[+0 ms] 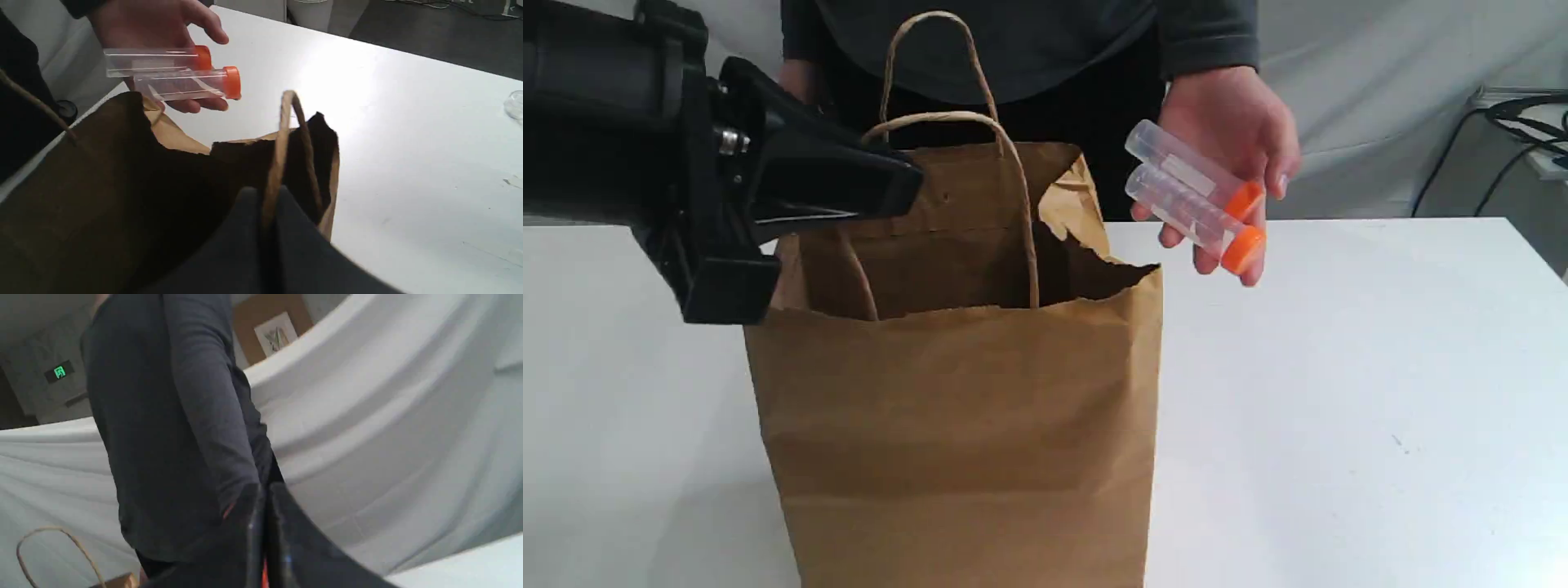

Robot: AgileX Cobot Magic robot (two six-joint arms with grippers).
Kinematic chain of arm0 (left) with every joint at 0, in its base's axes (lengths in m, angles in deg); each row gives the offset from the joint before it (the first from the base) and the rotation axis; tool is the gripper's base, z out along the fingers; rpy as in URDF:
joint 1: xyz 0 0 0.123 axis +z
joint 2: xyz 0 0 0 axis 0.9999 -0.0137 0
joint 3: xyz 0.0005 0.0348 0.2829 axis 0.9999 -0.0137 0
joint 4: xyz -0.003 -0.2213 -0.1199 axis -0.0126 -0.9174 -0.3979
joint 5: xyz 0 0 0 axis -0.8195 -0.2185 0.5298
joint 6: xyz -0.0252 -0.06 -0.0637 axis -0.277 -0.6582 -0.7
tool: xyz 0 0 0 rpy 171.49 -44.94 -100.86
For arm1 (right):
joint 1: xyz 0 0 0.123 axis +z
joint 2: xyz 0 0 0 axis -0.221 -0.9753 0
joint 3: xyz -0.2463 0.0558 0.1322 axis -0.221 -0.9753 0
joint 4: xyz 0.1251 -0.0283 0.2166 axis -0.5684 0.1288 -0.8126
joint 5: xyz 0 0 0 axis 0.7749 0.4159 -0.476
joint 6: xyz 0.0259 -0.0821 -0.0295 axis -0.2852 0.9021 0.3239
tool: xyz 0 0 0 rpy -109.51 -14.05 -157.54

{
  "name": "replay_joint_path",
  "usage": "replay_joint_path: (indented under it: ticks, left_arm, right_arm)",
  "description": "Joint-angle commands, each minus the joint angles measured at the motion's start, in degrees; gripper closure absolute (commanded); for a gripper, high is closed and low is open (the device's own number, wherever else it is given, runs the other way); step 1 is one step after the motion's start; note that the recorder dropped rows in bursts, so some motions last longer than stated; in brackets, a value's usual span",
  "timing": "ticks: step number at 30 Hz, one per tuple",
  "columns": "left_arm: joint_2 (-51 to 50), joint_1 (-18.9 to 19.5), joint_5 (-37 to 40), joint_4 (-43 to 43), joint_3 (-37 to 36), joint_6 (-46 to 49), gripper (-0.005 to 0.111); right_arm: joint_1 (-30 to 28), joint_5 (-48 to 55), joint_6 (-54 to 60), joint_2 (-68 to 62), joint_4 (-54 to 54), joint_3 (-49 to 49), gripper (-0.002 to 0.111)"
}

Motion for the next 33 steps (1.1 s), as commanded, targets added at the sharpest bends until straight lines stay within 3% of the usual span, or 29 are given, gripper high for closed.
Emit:
replay_joint_path:
  ticks: [1, 10, 20, 27, 33]
  left_arm:
    - [-0.1, -0.4, -0.9, -1.1, 0.5, -0.6, 0.107]
    - [-0.8, -0.4, -0.9, -2.2, 0.3, -2.0, 0.107]
    - [-4.4, -0.4, -0.7, -2.5, 0.3, -2.2, 0.107]
    - [-4.7, -0.4, -0.7, -2.5, 0.3, -2.1, 0.107]
    - [-4.7, -0.4, -0.5, -2.5, 0.3, -2.1, 0.107]
  right_arm:
    - [-0.4, 4.3, 1.3, -7.7, 4.8, 9.0, 0.108]
    - [0.1, 18.4, 16.0, -37.9, 2.6, 38.1, 0.108]
    - [0.7, 46.3, 38.0, -67.9, -18.2, 67.7, 0.108]
    - [0.7, 59.7, 39.4, -83.2, -24.5, 79.0, 0.108]
    - [0.7, 64.1, 42.8, -92.9, -35.6, 83.3, 0.108]
